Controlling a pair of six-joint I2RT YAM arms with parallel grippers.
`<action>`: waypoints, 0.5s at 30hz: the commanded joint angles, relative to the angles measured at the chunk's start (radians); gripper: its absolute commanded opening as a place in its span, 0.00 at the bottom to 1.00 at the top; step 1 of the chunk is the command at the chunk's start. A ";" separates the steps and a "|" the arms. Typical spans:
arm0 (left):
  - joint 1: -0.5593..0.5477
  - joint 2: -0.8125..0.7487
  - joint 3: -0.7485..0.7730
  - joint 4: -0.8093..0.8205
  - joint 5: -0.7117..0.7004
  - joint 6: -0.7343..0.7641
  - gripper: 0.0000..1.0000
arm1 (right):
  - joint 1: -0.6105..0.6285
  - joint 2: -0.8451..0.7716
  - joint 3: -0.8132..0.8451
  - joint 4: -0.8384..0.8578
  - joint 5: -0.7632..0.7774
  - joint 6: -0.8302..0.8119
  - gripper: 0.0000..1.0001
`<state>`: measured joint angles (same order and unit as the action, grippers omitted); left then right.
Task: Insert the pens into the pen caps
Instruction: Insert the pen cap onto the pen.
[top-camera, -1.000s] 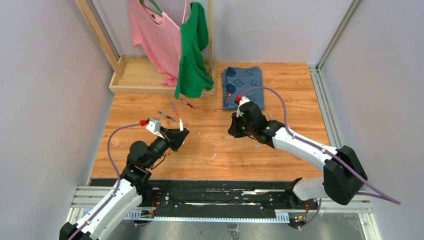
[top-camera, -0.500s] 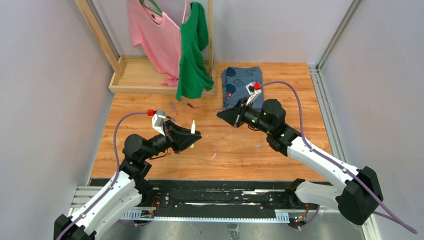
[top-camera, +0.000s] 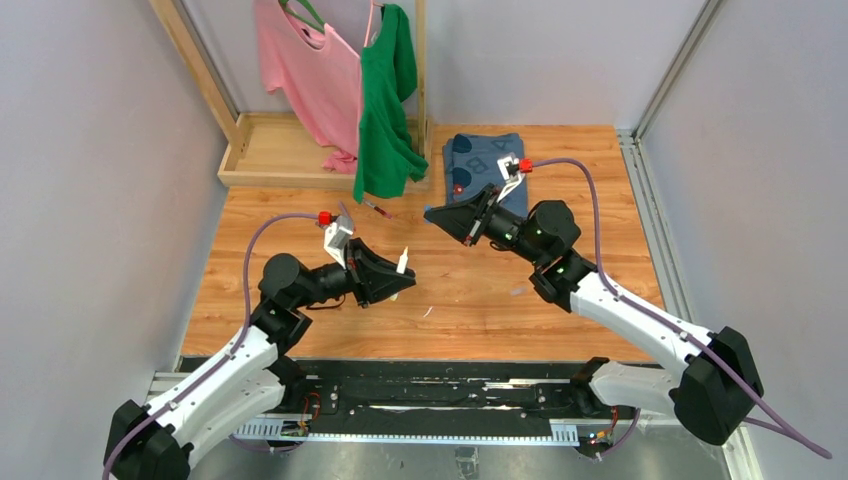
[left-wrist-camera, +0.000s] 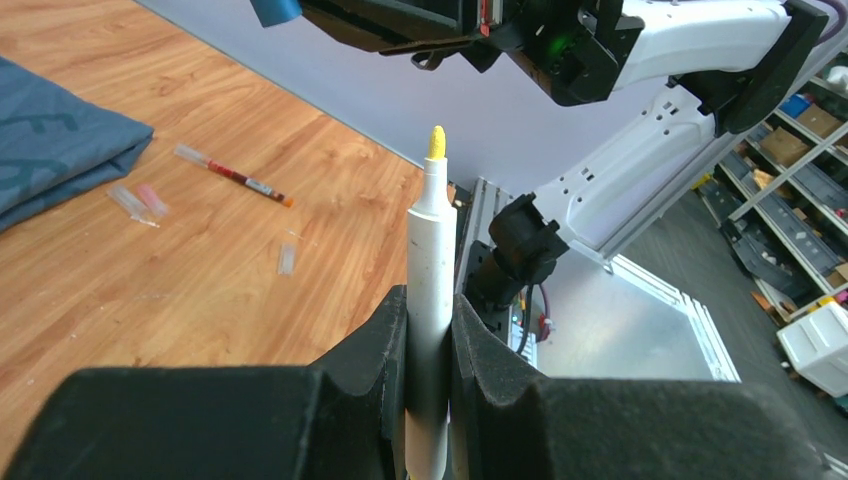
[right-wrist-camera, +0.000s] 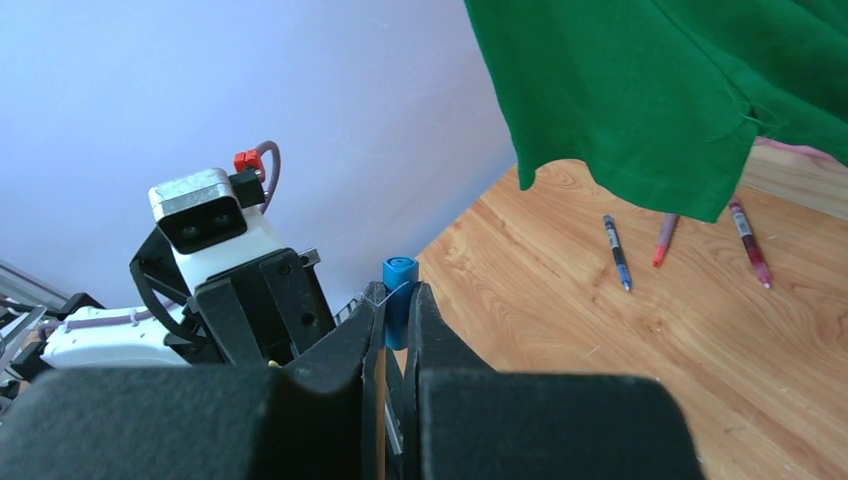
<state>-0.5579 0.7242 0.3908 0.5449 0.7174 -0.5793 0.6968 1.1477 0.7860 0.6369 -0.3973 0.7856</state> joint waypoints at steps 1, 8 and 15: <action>-0.005 0.010 0.039 0.036 0.012 0.019 0.00 | 0.032 0.018 0.019 0.063 -0.002 -0.003 0.01; -0.005 0.037 0.040 0.036 -0.024 0.008 0.00 | 0.057 0.037 0.022 0.090 0.009 0.008 0.01; -0.005 0.065 0.052 0.036 -0.038 0.007 0.00 | 0.083 0.043 0.031 0.089 0.026 -0.002 0.01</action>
<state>-0.5587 0.7776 0.4004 0.5476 0.6918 -0.5762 0.7563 1.1870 0.7864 0.6765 -0.3904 0.7864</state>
